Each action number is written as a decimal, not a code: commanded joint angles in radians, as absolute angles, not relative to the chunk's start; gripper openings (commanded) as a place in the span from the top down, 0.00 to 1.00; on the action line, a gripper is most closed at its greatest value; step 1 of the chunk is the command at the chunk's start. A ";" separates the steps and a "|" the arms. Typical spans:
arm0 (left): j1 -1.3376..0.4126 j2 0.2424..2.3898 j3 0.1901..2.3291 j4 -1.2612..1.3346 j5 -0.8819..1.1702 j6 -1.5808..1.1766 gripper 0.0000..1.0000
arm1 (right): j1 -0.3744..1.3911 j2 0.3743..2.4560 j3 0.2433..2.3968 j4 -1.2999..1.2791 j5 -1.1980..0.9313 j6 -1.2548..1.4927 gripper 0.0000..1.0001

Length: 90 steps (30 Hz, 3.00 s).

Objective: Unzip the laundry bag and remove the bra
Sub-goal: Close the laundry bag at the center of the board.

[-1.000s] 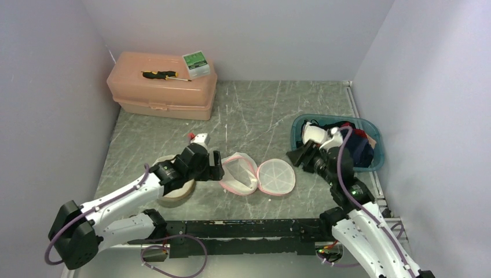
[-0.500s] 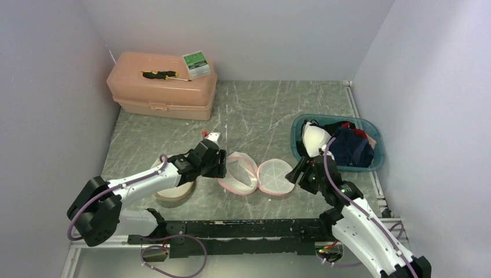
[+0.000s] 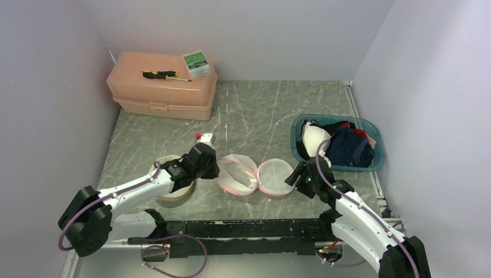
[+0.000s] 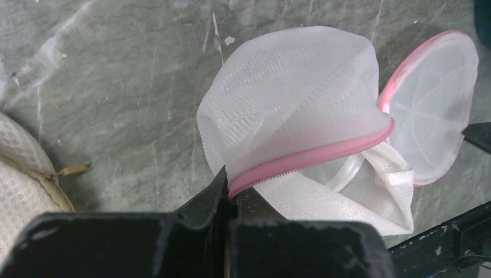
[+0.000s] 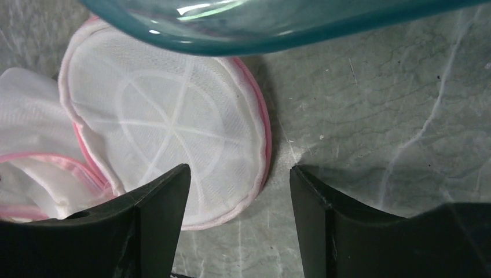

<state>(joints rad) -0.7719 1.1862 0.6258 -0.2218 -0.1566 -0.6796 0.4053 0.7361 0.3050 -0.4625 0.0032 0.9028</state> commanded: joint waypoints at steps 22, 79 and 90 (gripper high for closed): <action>-0.770 1.041 0.523 -0.194 -0.134 -0.893 0.97 | 0.414 0.780 0.356 -0.310 0.059 0.885 1.00; -0.763 1.197 1.006 -0.568 -0.068 -0.435 0.20 | 0.606 0.907 1.103 -0.609 0.026 0.356 1.00; -0.768 1.241 0.943 -0.548 -0.009 -0.386 0.37 | 0.607 0.918 1.107 -0.601 0.013 0.345 1.00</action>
<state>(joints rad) -0.7635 1.2015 0.9676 -0.5655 -0.0422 -0.4068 0.6014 0.9142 1.0607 -0.6136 0.0242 0.3653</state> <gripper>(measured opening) 0.670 0.010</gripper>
